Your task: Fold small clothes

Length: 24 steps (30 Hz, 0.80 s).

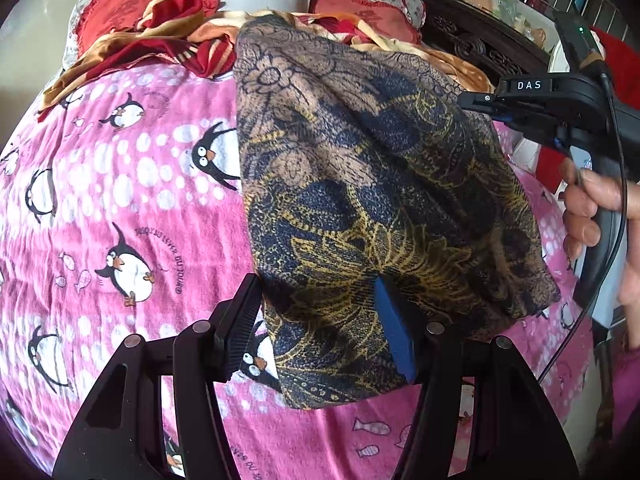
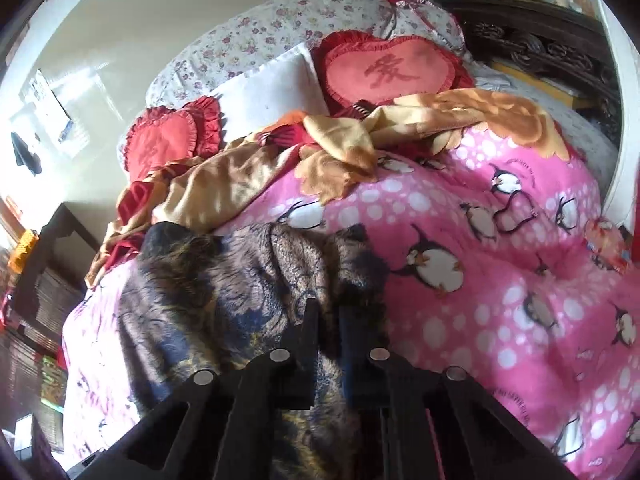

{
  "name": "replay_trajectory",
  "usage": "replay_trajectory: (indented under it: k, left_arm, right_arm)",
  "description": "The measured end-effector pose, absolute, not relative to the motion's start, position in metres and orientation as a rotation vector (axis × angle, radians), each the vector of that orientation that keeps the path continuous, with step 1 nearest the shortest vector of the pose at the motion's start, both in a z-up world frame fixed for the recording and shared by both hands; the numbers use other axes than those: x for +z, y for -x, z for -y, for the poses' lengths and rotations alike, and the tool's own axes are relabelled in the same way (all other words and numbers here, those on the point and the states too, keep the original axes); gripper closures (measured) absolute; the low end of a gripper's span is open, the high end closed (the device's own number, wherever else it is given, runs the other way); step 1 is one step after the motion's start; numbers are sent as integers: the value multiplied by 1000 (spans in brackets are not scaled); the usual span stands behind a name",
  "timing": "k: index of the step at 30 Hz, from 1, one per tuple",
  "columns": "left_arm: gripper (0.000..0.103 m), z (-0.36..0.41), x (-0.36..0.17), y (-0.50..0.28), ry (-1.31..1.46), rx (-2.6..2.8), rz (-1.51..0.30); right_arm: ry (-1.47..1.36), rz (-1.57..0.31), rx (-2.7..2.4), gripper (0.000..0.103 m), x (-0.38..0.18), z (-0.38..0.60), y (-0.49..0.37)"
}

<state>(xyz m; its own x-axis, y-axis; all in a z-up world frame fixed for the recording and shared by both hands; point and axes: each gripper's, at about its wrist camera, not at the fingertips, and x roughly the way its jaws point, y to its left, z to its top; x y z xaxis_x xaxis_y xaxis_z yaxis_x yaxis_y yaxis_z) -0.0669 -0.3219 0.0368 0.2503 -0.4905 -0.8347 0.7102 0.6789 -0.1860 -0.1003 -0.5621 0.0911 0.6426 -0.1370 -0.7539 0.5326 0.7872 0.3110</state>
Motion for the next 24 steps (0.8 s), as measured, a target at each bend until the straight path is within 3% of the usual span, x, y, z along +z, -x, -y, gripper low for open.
replay_trajectory:
  k: [11, 13, 15, 16, 24]
  left_arm:
    - [44, 325, 31, 67, -244, -814, -1050]
    - [44, 325, 31, 67, -242, -813, -1051]
    - [44, 324, 31, 66, -238, -811, -1053]
    - [44, 324, 32, 67, -235, -809, -1054]
    - [44, 323, 33, 71, -231, -800, -1063]
  right_arm:
    - [-547, -834, -498, 97, 67, 573, 115]
    - [-573, -836, -493, 90, 75, 569, 123]
    - [-581, -831, -471, 70, 84, 559, 134]
    - [-576, -817, -459, 55, 88, 550, 141]
    - [-416, -878, -420, 50, 55, 496, 159]
